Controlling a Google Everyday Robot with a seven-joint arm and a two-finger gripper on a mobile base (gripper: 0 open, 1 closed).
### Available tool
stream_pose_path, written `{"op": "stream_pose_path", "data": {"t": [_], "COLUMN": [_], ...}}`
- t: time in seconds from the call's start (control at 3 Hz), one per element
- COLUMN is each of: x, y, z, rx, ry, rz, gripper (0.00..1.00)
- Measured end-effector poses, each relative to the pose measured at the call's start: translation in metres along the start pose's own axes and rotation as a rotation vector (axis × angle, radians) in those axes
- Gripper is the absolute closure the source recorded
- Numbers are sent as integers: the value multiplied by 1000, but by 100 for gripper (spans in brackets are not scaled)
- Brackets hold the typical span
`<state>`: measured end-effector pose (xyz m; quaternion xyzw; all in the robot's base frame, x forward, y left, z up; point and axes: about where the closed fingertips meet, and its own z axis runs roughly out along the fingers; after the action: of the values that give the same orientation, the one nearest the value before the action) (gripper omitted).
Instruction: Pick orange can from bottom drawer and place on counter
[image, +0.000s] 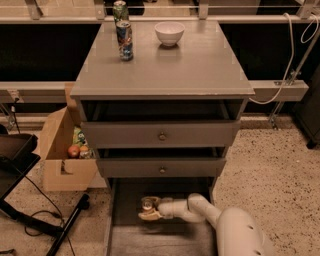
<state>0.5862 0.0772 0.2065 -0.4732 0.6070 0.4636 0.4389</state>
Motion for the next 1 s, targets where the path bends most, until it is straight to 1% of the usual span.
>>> {"op": "stream_pose_path", "data": {"t": [0.33,0.67,1.0], "x": [-68,-154,-234], "y": [-21,-17,19], "z": [-42,-118,-194], "rx": [50,126,175], "ry": [-11,-36,-61], "rz": [-14,11,94], "gripper": [95,100,100]}}
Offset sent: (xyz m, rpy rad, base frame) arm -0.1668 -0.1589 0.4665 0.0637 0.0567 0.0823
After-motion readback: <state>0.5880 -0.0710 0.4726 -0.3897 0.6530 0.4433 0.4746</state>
